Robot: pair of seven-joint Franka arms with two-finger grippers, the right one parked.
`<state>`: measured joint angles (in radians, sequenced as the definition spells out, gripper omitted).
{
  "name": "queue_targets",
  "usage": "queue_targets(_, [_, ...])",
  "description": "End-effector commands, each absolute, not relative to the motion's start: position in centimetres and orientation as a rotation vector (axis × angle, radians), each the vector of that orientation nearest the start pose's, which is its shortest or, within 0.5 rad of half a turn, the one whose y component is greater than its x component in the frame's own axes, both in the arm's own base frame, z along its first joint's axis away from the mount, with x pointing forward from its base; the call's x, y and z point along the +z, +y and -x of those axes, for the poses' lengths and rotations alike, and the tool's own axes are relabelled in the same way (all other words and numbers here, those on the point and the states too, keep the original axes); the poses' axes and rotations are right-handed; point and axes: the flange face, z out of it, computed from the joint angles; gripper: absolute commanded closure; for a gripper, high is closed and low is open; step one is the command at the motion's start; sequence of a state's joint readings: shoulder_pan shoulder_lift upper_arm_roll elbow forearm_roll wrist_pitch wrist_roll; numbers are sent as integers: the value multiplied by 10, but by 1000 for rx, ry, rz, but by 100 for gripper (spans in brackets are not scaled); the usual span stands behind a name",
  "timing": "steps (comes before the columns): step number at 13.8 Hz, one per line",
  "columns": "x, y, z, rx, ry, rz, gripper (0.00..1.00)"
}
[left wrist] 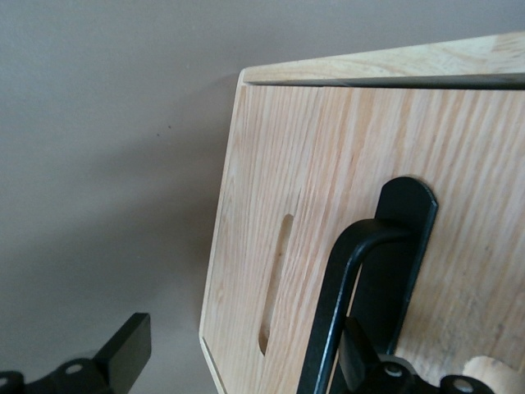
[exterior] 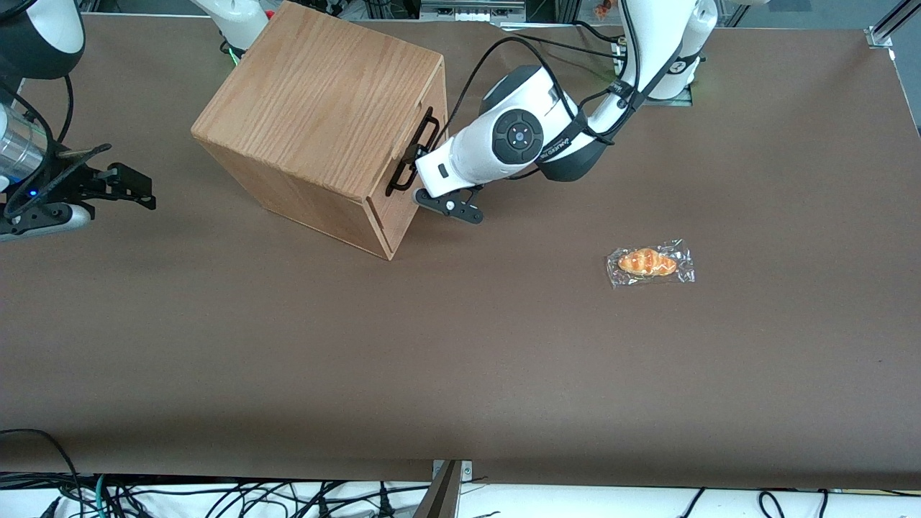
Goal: Open top drawer with left arm
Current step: 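Hook the left gripper onto the black drawer handle, then pull the drawer handle outward from the box with the left gripper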
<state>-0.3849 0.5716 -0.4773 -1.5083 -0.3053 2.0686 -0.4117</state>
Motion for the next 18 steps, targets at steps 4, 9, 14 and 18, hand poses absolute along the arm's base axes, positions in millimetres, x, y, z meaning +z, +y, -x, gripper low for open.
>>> queue_targets(4, [370,-501,-501,380,523,3476,0])
queue_targets(9, [368,-476,-525,344,553,3483,0])
queue_targets(14, [367,-446,-549,319,584,3486,0])
queue_targets(18, [368,-430,-561,305,581,3490,0])
